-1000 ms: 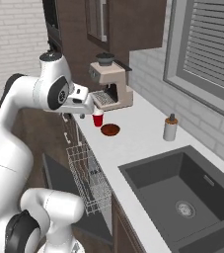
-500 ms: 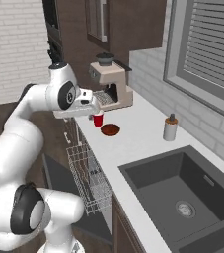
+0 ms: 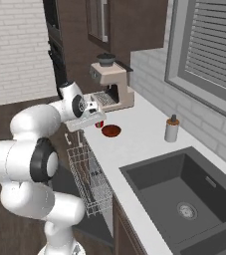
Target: Pick up the cup and bowl from the counter, place them in the dishwasher, and close the dishwasher door.
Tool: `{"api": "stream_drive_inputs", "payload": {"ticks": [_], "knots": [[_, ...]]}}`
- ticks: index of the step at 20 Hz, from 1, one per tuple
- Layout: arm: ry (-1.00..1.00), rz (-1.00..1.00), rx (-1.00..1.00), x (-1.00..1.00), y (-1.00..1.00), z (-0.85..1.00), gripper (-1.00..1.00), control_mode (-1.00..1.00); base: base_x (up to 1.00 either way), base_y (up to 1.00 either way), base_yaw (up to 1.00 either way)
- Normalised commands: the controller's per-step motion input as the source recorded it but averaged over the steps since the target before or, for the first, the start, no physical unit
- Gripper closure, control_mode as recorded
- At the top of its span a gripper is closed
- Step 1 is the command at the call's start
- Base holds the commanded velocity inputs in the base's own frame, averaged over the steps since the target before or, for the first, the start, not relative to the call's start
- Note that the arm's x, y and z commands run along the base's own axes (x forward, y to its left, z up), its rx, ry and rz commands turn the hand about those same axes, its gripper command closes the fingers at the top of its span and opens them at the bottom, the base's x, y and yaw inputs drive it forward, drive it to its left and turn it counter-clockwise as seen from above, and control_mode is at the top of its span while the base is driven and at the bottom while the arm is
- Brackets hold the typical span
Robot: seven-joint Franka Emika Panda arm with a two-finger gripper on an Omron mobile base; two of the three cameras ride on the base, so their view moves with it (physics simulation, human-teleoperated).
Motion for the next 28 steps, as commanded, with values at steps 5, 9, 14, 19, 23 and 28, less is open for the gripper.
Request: {"api": "stream_drive_inputs", "payload": {"ticks": [5, 9, 14, 19, 23, 28], "knots": [[0.0, 0.08, -0.03, 0.73, -0.05, -0.48, -1.0, -1.0, 0.0, 0.0, 0.0], [0.0, 0.04, -0.01, 0.6, -0.03, -0.31, -1.0, -1.0, 0.0, 0.0, 0.0], [0.0, 0.02, -0.01, 0.48, -0.05, -0.48, -1.0, -1.0, 0.0, 0.0, 0.0], [0.0, 0.02, -0.01, 0.36, -0.06, -0.4, -1.0, -1.0, 0.0, 0.0, 0.0], [0.0, 0.01, -0.02, 0.41, -0.03, -0.28, -1.0, -1.0, 0.0, 0.0, 0.0], [0.0, 0.01, 0.0, 0.47, -0.02, -0.23, -1.0, -1.0, 0.0, 0.0, 0.0]]}}
